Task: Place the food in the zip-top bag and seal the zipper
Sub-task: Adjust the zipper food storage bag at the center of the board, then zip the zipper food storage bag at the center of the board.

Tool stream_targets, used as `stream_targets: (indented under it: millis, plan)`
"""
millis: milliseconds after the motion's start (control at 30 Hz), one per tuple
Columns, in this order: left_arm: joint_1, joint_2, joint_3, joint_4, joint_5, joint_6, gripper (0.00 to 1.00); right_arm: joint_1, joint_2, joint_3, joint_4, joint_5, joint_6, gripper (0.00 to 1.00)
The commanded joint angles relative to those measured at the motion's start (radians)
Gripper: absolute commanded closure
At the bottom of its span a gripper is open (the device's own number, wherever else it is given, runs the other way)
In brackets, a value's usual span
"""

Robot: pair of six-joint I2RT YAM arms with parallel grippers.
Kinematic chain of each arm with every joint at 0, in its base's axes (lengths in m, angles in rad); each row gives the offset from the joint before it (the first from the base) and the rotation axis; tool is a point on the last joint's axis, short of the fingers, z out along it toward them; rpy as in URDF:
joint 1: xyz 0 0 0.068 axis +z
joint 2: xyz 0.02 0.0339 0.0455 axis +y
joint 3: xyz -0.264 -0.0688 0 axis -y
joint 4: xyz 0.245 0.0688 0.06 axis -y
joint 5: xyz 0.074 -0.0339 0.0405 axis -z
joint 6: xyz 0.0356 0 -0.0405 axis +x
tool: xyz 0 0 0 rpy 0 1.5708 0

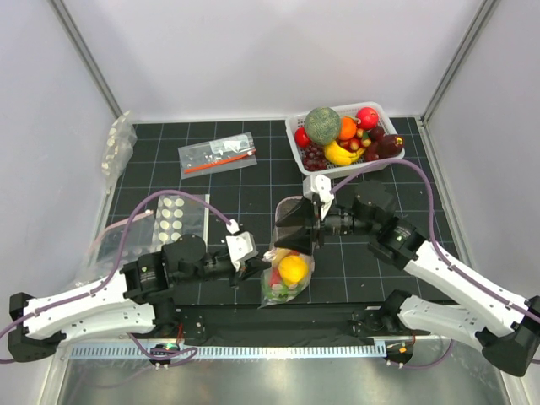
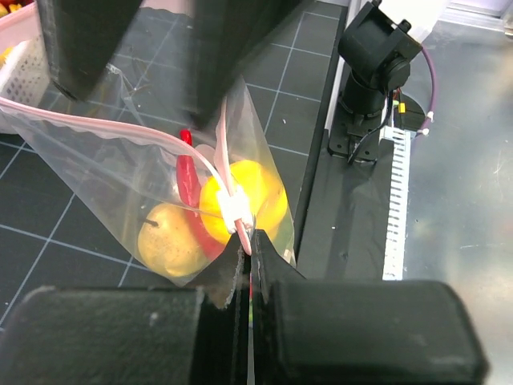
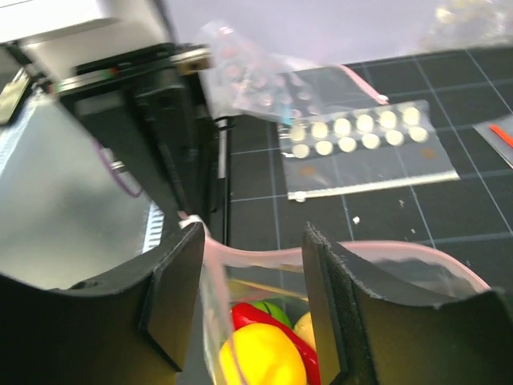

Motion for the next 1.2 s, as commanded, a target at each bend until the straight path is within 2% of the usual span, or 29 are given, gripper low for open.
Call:
stream_targets:
  millis: [0, 200, 267, 300, 333, 367, 433, 467, 600, 667, 833, 933, 967, 1000, 1033, 1067, 1133, 1167]
  plan:
    - [0.0, -0.026, -0.016, 0.01, 0.021, -0.023, 1.0, 0.07, -0.004, 0.074, -0.044, -0.051, -0.114, 0.41]
    - [0.0, -0.051, -0.031, 0.008, -0.028, -0.024, 1.0, 0.084, 0.003, 0.022, 0.038, -0.058, -0.191, 0.38]
    - [0.0, -0.06, -0.032, 0.008, -0.035, -0.024, 1.0, 0.095, 0.032, 0.05, 0.036, -0.074, -0.227, 0.35]
    - [0.002, -0.06, -0.034, 0.008, -0.036, -0.024, 1.0, 0.098, 0.043, 0.059, 0.009, -0.095, -0.251, 0.25]
    - [0.0, -0.063, -0.034, 0.008, -0.041, -0.024, 1.0, 0.112, 0.055, 0.079, -0.016, -0.121, -0.292, 0.22]
    - [0.0, -0.063, -0.034, 0.01, -0.041, -0.023, 1.0, 0.121, 0.064, 0.085, -0.036, -0.15, -0.376, 0.21]
    - [0.002, -0.066, -0.037, 0.012, -0.041, -0.023, 1.0, 0.145, 0.084, 0.087, -0.061, -0.108, -0.424, 0.22]
    - [0.0, -0.066, -0.039, 0.012, -0.038, -0.021, 1.0, 0.159, 0.092, 0.088, -0.071, -0.071, -0.476, 0.24]
    - [0.002, -0.06, -0.039, 0.01, -0.035, -0.018, 1.0, 0.161, 0.152, 0.143, -0.163, -0.071, -0.57, 0.44]
    - [0.002, -0.057, -0.037, 0.01, -0.035, -0.02, 1.0, 0.161, 0.189, 0.168, -0.211, -0.084, -0.582, 0.47]
    - [0.0, -0.054, -0.034, 0.002, -0.048, -0.015, 1.0, 0.162, 0.204, 0.191, -0.232, -0.088, -0.591, 0.66]
    - [0.002, -0.062, -0.035, -0.002, -0.058, -0.015, 1.0, 0.162, 0.195, 0.194, -0.243, -0.083, -0.59, 0.73]
    - [0.0, -0.066, -0.035, -0.004, -0.064, -0.014, 1.0, 0.162, 0.189, 0.194, -0.243, -0.081, -0.582, 0.86]
    - [0.0, -0.069, -0.037, -0.004, -0.082, -0.015, 1.0, 0.161, 0.186, 0.2, -0.246, -0.081, -0.579, 0.94]
    - [0.0, -0.072, -0.037, -0.004, -0.12, -0.017, 1.0, 0.162, 0.183, 0.205, -0.249, -0.068, -0.571, 0.99]
    - [0.0, -0.083, -0.04, -0.005, -0.142, -0.015, 1.0, 0.162, 0.181, 0.208, -0.24, -0.057, -0.538, 0.99]
    - [0.002, -0.097, -0.043, -0.005, -0.183, -0.015, 0.92, 0.162, 0.175, 0.212, -0.223, -0.043, -0.495, 0.99]
    - [0.0, -0.103, -0.051, 0.007, -0.188, -0.017, 0.74, 0.168, 0.172, 0.212, -0.2, -0.025, -0.478, 0.99]
